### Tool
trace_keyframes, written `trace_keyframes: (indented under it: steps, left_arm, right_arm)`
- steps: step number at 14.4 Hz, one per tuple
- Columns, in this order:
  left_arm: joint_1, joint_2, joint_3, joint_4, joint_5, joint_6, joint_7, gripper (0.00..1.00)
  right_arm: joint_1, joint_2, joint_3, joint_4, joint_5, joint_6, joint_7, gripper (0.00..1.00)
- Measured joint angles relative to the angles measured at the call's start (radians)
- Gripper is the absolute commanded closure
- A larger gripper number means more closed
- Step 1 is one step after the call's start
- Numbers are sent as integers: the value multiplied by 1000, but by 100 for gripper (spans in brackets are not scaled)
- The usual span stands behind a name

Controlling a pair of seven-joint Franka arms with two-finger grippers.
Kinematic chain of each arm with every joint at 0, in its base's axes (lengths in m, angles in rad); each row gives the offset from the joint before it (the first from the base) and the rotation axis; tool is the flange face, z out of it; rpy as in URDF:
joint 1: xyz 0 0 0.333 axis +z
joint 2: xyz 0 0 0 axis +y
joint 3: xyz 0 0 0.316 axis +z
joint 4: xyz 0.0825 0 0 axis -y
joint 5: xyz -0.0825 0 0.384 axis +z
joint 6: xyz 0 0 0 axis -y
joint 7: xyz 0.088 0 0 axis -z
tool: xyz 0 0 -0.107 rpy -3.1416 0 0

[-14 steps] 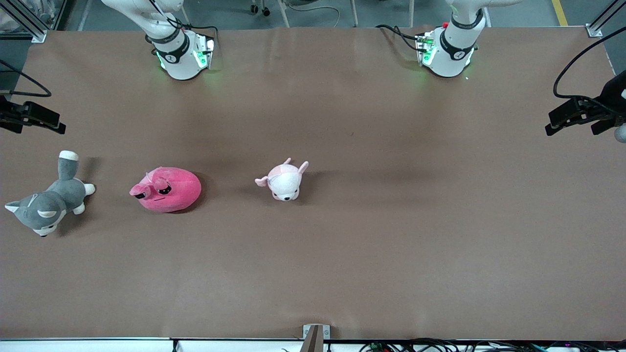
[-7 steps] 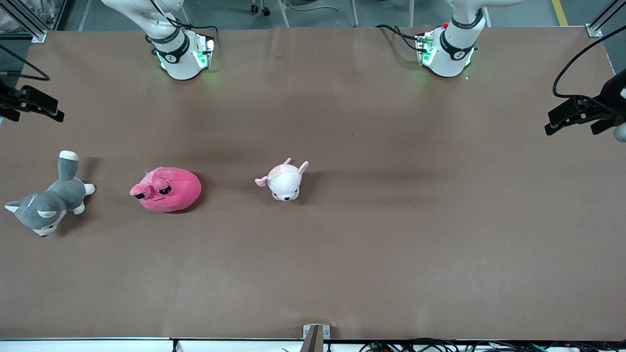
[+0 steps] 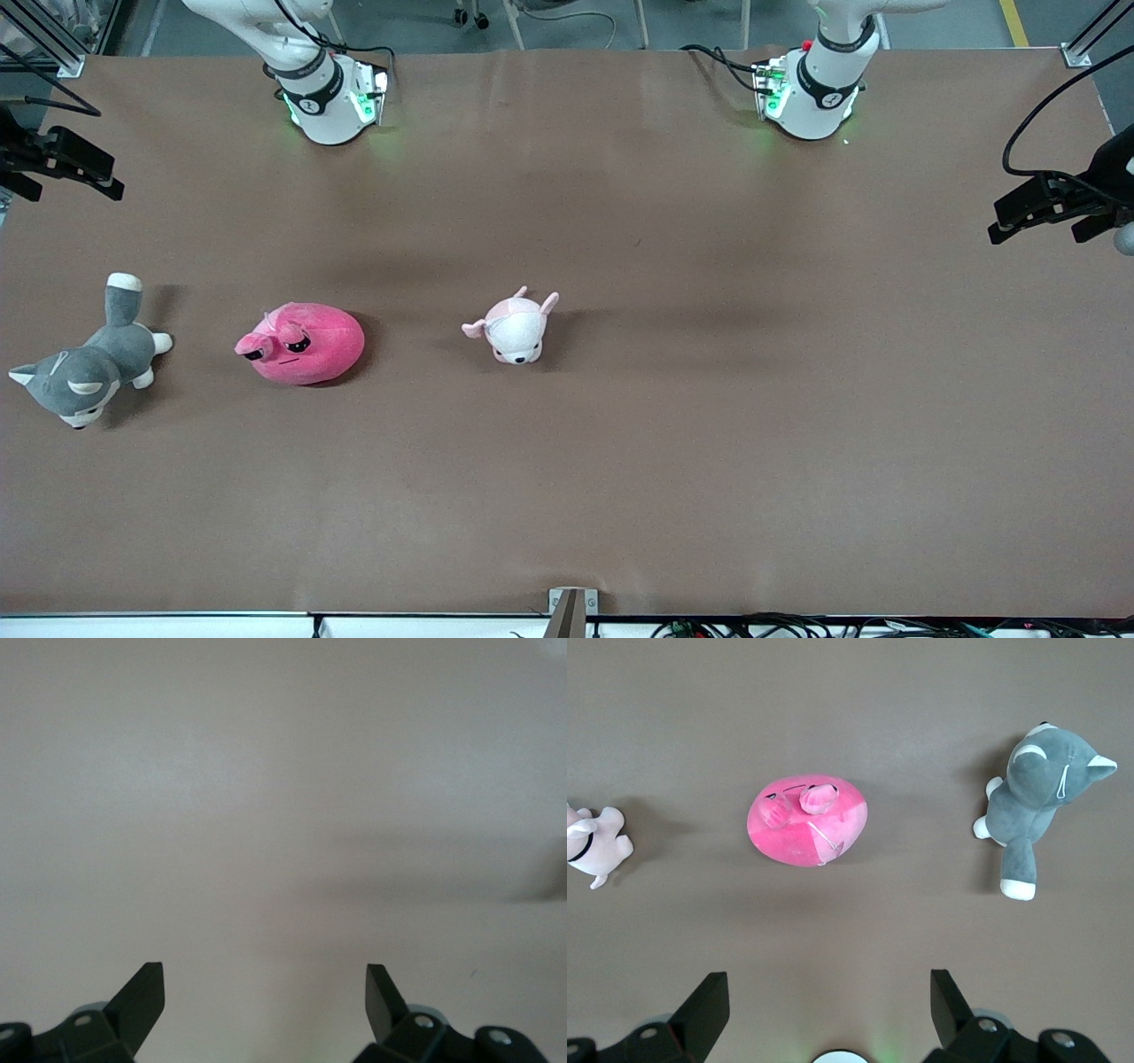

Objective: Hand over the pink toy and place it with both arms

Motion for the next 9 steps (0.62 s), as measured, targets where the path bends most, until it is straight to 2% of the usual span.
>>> trace_keyframes:
  steps: [9]
  left_arm:
    - [0,0,0,0,0,0,0,0]
  right_arm:
    - [0,0,-8,-17,0,26,-9,0]
